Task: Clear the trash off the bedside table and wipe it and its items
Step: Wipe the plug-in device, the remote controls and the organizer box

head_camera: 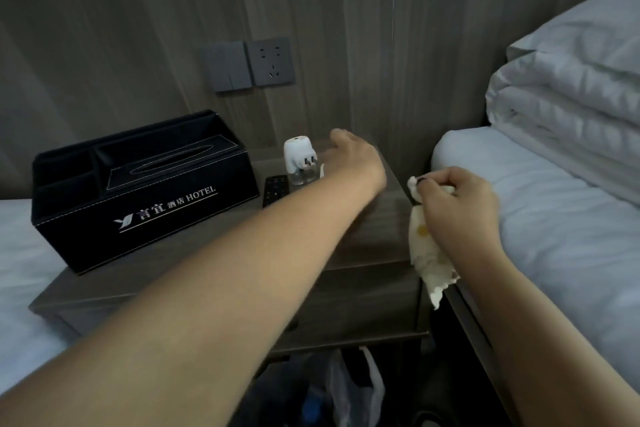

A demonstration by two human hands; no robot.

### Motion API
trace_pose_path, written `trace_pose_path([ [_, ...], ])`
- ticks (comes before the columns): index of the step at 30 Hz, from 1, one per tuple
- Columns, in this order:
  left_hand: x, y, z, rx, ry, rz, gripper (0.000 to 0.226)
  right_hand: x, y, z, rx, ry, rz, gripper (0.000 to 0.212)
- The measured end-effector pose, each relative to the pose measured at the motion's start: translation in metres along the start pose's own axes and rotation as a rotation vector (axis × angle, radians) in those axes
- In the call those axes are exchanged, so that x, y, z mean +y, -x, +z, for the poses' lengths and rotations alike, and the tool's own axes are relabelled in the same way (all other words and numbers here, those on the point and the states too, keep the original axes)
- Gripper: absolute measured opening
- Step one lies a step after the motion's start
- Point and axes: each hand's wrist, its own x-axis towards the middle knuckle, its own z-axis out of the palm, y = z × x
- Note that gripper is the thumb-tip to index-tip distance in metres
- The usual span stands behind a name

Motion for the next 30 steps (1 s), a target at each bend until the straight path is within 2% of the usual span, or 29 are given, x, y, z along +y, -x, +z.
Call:
trace_pose_path([
  [2,0.002,0.002,0.016,0.040,-0.044,0.008,0.062,0.002,-0.003,-0.001,-0.012,0.014,-0.007,0.021],
  [6,0.004,0.003,0.037,0.052,-0.314,0.042,0.060,0.006,-0.010,-0.008,0.017,0.014,0.026,0.020],
  [10,0.007,0.007,0.043,0.036,-0.376,0.027,0.053,0.009,-0.013,-0.009,0.008,0.022,0.056,0.019],
  [16,-0.001,0.030,0.028,0.044,-0.001,0.010,0.054,0.011,-0.014,-0.002,-0.055,0.075,0.108,0.018],
  [18,-0.014,0.047,0.023,0.116,0.153,0.051,0.049,0.014,-0.013,0.002,-0.104,0.110,0.103,0.016],
  [20,-0.036,0.062,0.018,0.272,0.246,0.115,0.042,0.015,-0.011,0.008,-0.182,0.191,0.069,0.007],
  [22,-0.067,0.069,0.012,0.422,0.196,0.164,0.036,0.016,-0.008,0.019,-0.252,0.318,-0.002,0.031],
  [23,-0.083,0.069,0.009,0.447,0.143,0.163,0.037,0.015,-0.005,0.025,-0.271,0.392,-0.045,0.045],
  [24,-0.099,0.067,0.007,0.424,0.085,0.134,0.039,0.013,-0.003,0.032,-0.284,0.464,-0.086,0.057],
  [27,-0.133,0.060,0.008,0.180,0.003,-0.011,0.053,0.006,0.004,0.051,-0.384,0.706,-0.181,0.085],
  [30,-0.146,0.060,0.013,0.048,0.002,-0.008,0.057,0.003,0.003,0.065,-0.524,0.936,-0.250,0.091],
])
